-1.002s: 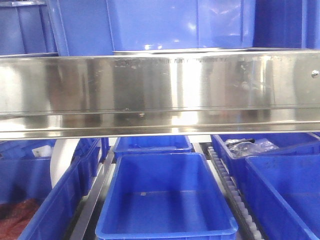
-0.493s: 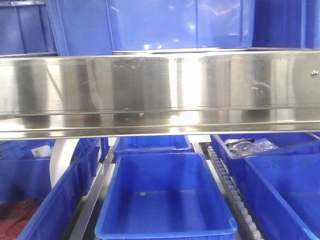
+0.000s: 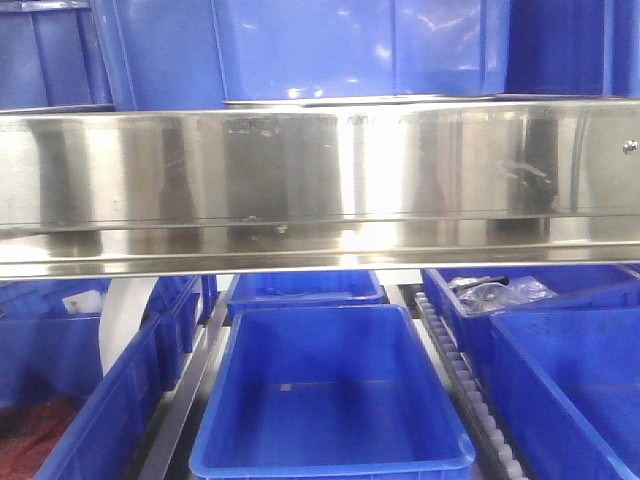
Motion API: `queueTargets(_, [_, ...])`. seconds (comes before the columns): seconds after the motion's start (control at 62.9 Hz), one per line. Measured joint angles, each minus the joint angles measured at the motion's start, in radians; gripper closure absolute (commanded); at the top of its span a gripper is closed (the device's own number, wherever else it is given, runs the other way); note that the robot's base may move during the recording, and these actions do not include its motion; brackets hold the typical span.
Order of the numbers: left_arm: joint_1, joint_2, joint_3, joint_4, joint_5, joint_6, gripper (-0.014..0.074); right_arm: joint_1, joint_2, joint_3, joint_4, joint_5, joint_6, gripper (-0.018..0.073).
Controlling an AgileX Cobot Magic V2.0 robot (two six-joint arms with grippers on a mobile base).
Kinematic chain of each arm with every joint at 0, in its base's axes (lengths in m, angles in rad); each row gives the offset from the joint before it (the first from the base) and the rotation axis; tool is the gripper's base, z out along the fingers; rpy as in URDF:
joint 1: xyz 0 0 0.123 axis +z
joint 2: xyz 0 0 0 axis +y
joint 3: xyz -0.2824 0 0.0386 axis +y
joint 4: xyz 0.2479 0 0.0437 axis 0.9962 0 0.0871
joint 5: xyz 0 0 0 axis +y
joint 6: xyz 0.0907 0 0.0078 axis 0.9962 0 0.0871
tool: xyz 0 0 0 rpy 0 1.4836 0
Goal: Stack silver trays without gaps
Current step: 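Raise both arms up toward the small silver tray on the upper shelf, then close both grippers on opposite rims of the silver tray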
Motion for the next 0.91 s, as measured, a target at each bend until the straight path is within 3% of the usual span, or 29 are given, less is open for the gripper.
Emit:
queueTargets(0.127, [0.002, 0.154, -0.164, 0.123, 0.145, -0.126, 0.0141, -0.011, 0.143, -0.155, 0.0, 0.079, 0.035, -0.0063])
queueTargets(0.207, [0.014, 0.223, -0.23, 0.152, 0.187, -0.167, 0.0141, -0.024, 0.21, -0.218, -0.004, 0.095, 0.043, -0.0063])
queueTargets(0.461, [0.072, 0.362, -0.28, 0.125, 0.191, -0.28, 0.0141, -0.034, 0.377, -0.277, -0.063, 0.072, 0.047, -0.0063])
queueTargets(0.906, [0.097, 0.455, -0.28, 0.086, 0.122, -0.296, 0.0141, -0.034, 0.522, -0.281, -0.072, -0.055, 0.052, -0.0063])
